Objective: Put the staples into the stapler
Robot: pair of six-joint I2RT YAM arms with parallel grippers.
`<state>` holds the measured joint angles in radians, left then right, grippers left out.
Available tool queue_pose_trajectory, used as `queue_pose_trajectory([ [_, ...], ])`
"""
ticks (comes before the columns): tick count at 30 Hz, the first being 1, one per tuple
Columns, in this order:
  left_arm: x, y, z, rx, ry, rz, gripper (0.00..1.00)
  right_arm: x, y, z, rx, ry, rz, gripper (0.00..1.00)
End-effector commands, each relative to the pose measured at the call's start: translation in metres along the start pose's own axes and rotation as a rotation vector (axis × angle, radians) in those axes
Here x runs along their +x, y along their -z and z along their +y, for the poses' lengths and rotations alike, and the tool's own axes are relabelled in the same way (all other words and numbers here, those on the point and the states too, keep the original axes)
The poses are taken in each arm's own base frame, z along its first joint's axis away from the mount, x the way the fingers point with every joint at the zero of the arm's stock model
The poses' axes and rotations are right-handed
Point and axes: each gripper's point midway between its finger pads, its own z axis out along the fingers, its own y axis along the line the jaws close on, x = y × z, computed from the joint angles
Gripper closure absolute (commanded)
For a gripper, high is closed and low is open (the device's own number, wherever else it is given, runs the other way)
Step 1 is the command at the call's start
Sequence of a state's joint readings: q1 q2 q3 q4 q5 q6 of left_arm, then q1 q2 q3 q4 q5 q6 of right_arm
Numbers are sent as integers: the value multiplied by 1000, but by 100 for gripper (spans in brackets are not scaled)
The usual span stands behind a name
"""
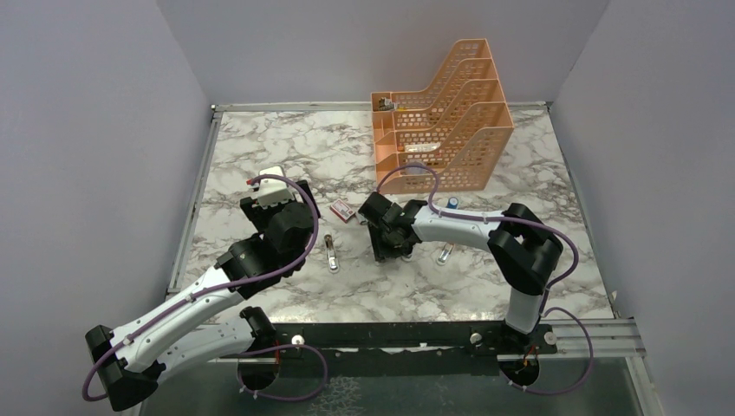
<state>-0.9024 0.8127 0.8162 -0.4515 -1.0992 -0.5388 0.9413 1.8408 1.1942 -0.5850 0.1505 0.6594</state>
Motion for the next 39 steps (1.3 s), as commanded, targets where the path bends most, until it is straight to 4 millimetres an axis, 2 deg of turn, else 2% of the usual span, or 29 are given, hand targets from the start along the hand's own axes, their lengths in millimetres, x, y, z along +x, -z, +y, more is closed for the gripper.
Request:
queue_pose_trajectory([
  [1, 1, -1, 0, 4, 17, 0, 14, 3, 0, -12, 69, -20, 4, 47],
  [9, 1, 0, 0, 4, 19, 0, 14, 6, 4, -16, 82, -37, 6, 44],
  [19, 1, 0, 0, 6, 20, 1, 14, 11, 5, -19, 82, -43, 14, 33],
  [39, 2, -1, -1, 3, 16, 2, 14, 16, 9, -30, 133, -62, 18, 24],
])
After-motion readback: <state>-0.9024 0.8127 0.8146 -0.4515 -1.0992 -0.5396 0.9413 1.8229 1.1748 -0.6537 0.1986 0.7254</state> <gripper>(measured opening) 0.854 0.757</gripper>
